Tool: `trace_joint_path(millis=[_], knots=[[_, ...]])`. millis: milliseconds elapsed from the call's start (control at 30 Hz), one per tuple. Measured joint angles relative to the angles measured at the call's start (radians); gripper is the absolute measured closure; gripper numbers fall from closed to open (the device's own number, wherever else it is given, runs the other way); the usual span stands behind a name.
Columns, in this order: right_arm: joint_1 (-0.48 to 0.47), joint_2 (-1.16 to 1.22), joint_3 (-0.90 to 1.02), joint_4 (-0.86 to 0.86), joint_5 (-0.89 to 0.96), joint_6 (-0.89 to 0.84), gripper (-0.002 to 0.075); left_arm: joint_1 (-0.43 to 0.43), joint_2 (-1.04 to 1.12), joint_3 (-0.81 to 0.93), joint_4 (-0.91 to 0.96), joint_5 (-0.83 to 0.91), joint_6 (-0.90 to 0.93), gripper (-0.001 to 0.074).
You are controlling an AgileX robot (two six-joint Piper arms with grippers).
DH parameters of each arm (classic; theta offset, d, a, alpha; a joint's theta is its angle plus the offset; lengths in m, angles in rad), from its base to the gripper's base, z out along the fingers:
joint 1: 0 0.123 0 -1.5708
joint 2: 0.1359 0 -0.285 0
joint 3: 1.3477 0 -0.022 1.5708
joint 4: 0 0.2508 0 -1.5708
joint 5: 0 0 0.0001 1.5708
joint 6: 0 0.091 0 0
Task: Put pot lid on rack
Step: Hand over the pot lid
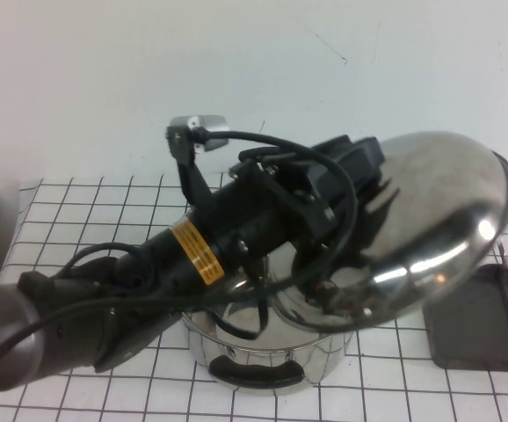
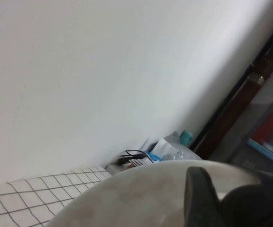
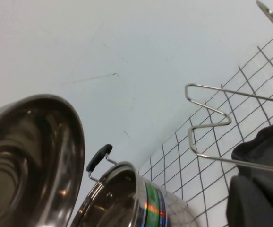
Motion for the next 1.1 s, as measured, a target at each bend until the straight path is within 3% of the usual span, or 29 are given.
trace_joint_path(millis=[133, 267, 367, 467, 533, 667, 1100], knots=[[0.000, 0.000, -0.008, 0.115, 0.043, -0.159, 0.0729, -0.045, 0.000, 0.000, 0.005, 0.000, 0.033, 0.0419], [0.000, 0.021, -0.086, 0.384, 0.084, -0.503, 0.0711, -0.083, 0.000, -0.004, -0.092, 0.000, 0.052, 0.0419], [0.000, 0.107, -0.171, 0.702, 0.102, -0.907, 0.0606, -0.085, 0.002, -0.032, -0.145, 0.000, 0.054, 0.0419], [0.000, 0.233, -0.248, 0.835, 0.148, -1.109, 0.0454, -0.085, 0.003, -0.073, -0.155, -0.002, 0.052, 0.0419], [0.000, 0.330, -0.306, 0.860, 0.185, -1.155, 0.0351, -0.085, 0.005, -0.102, -0.146, -0.002, 0.048, 0.0419], [0.000, 0.507, -0.418, 0.868, 0.281, -1.185, 0.0256, -0.085, 0.005, -0.135, -0.123, -0.009, 0.047, 0.0419], [0.000, 0.932, -0.703, 0.868, 0.633, -1.194, 0.0237, -0.075, 0.007, -0.142, -0.183, -0.011, 0.010, 0.0419]])
